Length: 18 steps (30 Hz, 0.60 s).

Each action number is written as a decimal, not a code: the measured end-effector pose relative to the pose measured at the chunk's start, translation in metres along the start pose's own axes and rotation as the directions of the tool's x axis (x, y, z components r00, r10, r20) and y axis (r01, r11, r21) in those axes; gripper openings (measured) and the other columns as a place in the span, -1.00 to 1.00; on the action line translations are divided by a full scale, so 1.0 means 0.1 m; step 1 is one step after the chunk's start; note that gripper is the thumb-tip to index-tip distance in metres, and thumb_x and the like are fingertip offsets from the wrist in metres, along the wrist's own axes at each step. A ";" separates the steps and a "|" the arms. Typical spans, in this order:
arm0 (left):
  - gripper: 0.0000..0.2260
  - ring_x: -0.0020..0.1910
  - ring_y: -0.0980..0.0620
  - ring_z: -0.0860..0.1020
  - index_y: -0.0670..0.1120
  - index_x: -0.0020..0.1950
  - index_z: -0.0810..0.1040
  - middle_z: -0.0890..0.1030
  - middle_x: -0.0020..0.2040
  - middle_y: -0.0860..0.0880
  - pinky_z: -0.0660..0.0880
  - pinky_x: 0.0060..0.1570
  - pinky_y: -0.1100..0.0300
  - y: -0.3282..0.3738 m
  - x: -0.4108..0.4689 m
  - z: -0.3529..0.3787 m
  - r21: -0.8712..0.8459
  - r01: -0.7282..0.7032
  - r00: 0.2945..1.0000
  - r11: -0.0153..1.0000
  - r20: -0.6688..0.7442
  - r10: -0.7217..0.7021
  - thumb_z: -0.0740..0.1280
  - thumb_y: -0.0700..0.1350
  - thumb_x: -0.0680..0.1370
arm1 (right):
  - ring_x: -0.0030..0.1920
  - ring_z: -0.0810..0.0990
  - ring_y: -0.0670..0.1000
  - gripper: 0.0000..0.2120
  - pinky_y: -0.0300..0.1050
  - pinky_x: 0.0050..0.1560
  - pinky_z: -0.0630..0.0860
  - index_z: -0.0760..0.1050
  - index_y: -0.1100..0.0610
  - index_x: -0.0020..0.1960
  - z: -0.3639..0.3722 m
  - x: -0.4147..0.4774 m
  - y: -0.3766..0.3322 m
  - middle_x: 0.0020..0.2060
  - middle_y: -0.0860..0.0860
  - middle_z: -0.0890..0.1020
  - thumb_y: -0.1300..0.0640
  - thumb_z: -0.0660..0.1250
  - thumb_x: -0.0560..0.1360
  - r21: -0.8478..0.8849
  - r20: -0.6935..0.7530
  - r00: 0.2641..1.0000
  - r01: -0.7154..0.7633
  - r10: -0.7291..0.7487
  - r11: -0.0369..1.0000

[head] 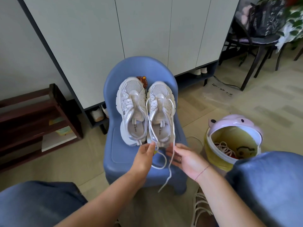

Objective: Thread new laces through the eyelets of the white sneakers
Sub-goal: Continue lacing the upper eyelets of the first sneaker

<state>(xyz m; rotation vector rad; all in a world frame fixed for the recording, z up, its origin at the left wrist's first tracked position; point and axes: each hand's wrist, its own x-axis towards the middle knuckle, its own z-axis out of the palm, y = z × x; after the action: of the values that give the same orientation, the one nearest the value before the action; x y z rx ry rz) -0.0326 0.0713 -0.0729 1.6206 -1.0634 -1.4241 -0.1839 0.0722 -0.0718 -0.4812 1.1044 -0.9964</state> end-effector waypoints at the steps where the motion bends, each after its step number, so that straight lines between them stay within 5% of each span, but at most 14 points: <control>1: -0.75 0.01 0.05 0.55 -0.06 -0.01 0.52 0.59 -0.03 -0.01 0.44 0.16 0.12 0.00 -0.03 0.01 0.024 0.008 0.999 1.000 0.046 -0.009 0.15 0.07 0.64 | -0.09 0.60 0.07 -0.85 -0.08 -0.07 0.52 0.51 0.20 0.08 0.03 -0.02 0.06 -0.10 0.13 0.62 0.25 0.18 0.59 -0.019 0.006 1.000 -0.008 0.008 1.000; 5: -0.62 -0.09 0.10 0.61 -0.08 -0.03 0.64 0.68 -0.12 0.01 0.45 -0.15 0.40 0.00 -0.18 0.02 0.035 -0.002 0.983 0.999 0.182 -0.005 0.08 0.06 0.66 | -0.29 0.58 -0.04 -0.84 -0.27 -0.34 0.39 0.50 0.14 0.08 0.12 -0.15 0.26 -0.24 0.06 0.65 0.26 0.32 0.52 -0.273 0.003 1.000 -0.014 0.016 0.962; 9: -0.68 -0.17 0.21 0.53 -0.08 -0.01 0.63 0.62 -0.14 0.05 0.39 -0.31 0.53 0.07 -0.28 0.01 0.091 -0.054 0.986 0.994 0.161 0.038 0.16 0.07 0.63 | -0.30 0.63 -0.04 -0.89 -0.24 -0.23 0.56 0.54 0.18 -0.03 0.18 -0.34 0.33 -0.25 0.09 0.64 0.34 0.31 0.50 -0.348 0.119 0.991 -0.011 0.056 0.937; 14: -0.82 -0.16 0.00 0.62 -0.12 -0.03 0.60 0.69 -0.11 -0.11 0.52 -0.05 0.11 0.20 -0.38 -0.04 0.033 -0.039 0.907 0.999 0.421 0.022 0.25 -0.06 0.62 | -0.21 0.63 -0.02 -0.88 -0.12 0.01 0.51 0.52 0.15 -0.11 0.21 -0.65 0.26 -0.29 0.08 0.63 0.30 0.25 0.55 -0.464 0.363 0.929 0.111 0.075 0.879; 18: -0.73 -0.21 0.01 0.66 -0.15 -0.02 0.55 0.68 -0.22 -0.06 0.53 0.09 0.07 0.49 -0.37 -0.07 -0.177 -0.047 0.868 0.983 0.481 0.128 0.09 -0.11 0.67 | -0.15 0.61 -0.02 -0.87 -0.27 -0.07 0.47 0.47 0.18 -0.12 0.11 -0.79 0.25 -0.22 0.10 0.65 0.27 0.20 0.58 -0.492 0.467 0.863 0.073 0.192 0.868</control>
<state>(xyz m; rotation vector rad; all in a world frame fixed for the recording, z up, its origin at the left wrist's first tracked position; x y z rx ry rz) -0.0336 0.0853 -0.0130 1.0999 -1.2448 -1.8623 -0.1715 0.1503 -0.0459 -1.0574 0.8754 -0.4635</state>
